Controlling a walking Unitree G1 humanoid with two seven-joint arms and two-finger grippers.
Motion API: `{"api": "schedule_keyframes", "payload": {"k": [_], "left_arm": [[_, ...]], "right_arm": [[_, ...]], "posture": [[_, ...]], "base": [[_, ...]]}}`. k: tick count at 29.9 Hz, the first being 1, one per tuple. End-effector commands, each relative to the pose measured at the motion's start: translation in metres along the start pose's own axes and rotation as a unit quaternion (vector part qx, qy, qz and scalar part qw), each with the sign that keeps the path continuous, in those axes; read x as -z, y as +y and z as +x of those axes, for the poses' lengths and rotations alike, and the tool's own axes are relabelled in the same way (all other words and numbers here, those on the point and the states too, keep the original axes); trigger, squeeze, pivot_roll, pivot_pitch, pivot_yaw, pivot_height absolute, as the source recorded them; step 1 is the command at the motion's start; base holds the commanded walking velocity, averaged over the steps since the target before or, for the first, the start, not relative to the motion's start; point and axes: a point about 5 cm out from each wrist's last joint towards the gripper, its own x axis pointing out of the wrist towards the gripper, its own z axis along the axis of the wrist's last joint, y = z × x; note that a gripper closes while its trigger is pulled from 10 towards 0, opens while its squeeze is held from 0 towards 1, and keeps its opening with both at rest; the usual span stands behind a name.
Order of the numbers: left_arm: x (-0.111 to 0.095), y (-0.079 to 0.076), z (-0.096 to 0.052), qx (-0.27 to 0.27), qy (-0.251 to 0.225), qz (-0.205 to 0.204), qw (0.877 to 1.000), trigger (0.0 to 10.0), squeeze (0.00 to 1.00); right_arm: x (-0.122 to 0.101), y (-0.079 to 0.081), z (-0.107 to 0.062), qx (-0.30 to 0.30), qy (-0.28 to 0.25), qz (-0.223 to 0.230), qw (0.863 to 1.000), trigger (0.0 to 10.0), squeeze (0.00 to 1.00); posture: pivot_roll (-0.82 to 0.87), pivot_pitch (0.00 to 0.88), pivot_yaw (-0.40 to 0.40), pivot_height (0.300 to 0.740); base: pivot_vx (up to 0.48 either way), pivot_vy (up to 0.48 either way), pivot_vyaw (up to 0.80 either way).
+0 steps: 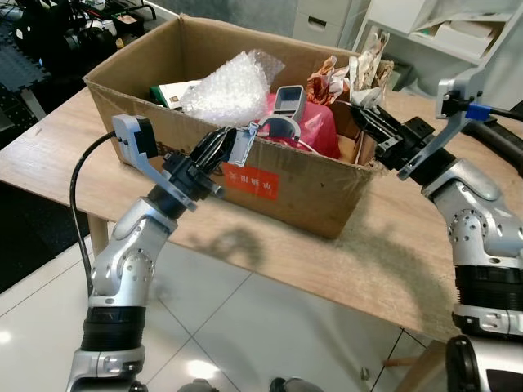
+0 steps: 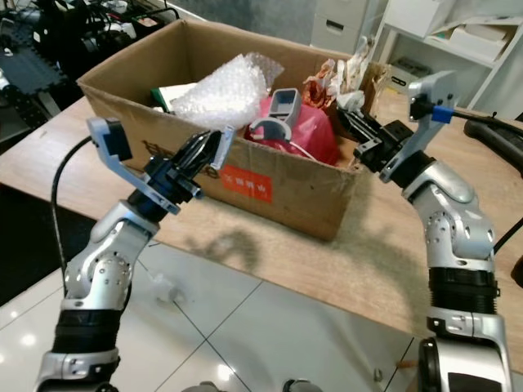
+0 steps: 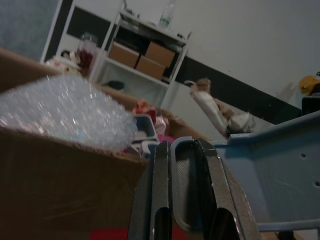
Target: Picking trash to rubbish bin
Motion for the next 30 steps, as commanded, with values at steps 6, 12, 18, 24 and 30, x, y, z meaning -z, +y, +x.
{"api": "schedule_keyframes", "payload": {"k": [6,12,18,24,30], "left_arm": [[-0.011,-0.007,0.005,0.026,-0.007,0.023,0.999,10.0,0.00],[-0.008,-0.013,0.008,0.043,-0.003,0.019,0.999,10.0,0.00],[-0.007,-0.015,0.010,0.051,-0.002,0.018,0.999,10.0,0.00],[-0.006,-0.025,0.016,0.077,0.007,0.031,0.997,10.0,0.00],[0.000,-0.030,0.034,0.074,0.047,0.118,0.989,10.0,0.00]], "right_arm": [[0.004,0.020,-0.007,-0.081,0.046,-0.012,0.996,10.0,1.00],[-0.007,0.021,-0.005,-0.072,0.017,-0.023,0.997,10.0,1.00],[-0.016,0.015,-0.003,-0.049,-0.015,-0.030,0.998,10.0,0.98],[-0.049,0.013,-0.008,-0.054,-0.140,-0.004,0.989,10.0,0.00],[-0.063,0.022,-0.016,-0.106,-0.210,0.044,0.971,10.0,0.00]], "posture": [[0.03,0.121,-0.036,0.740],[0.03,0.118,-0.035,0.740],[0.03,0.115,-0.034,0.740],[0.03,0.108,-0.036,0.740],[0.03,0.108,-0.036,0.740]], "base": [[0.000,0.000,0.00],[0.000,0.000,0.00],[0.000,0.000,0.00],[0.000,0.000,0.00],[0.000,0.000,0.00]]}}
